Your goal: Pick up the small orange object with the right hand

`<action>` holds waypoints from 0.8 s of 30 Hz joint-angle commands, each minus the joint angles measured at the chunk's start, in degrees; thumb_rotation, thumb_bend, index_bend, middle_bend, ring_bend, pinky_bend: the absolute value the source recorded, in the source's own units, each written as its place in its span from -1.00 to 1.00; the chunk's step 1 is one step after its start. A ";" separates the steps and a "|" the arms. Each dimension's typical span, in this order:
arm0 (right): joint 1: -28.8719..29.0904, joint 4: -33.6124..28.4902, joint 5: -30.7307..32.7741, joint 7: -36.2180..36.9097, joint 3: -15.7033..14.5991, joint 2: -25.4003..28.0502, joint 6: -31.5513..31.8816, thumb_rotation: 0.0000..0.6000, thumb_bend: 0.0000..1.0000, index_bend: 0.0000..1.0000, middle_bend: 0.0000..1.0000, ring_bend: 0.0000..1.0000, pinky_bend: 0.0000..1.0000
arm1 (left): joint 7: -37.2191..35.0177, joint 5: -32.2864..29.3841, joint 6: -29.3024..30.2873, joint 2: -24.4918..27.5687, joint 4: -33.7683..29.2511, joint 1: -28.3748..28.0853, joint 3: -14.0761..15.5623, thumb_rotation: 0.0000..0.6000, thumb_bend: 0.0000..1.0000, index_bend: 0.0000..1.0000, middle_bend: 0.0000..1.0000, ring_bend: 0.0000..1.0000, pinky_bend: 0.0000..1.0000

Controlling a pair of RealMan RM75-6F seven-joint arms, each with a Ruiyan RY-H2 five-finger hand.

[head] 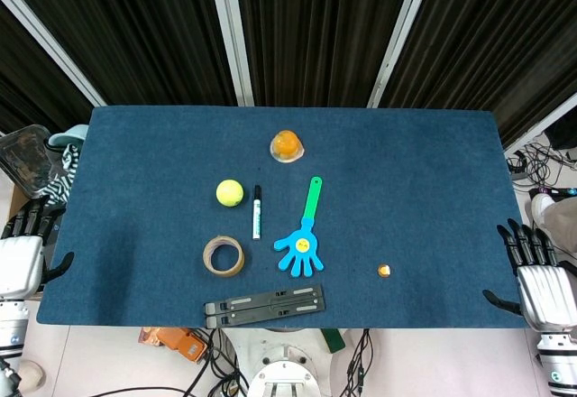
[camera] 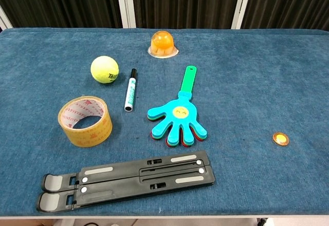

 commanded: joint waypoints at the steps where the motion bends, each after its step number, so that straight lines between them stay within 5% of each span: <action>1: 1.90 3.27 0.25 2.38 0.41 -0.66 -2.70 1.00 -0.89 -1.00 -1.00 -0.92 -0.94 | 0.38 0.23 0.04 0.00 0.14 0.00 0.09 1.00 -0.55 -0.63 -0.94 -0.99 -0.65; 11: 10.26 19.19 -5.01 26.85 -0.88 -5.19 -11.52 1.00 -0.90 -0.92 -0.96 -0.88 -0.90 | 1.46 -0.18 0.54 -0.59 0.67 0.04 -0.33 1.00 -0.55 -0.63 -0.94 -0.99 -0.65; 24: 17.69 29.44 -7.45 35.37 -2.80 -13.55 -18.62 1.00 -0.89 -0.76 -0.95 -0.88 -0.90 | 2.27 -0.69 0.92 -1.03 0.96 0.12 -0.73 1.00 -0.55 -0.63 -0.94 -0.99 -0.65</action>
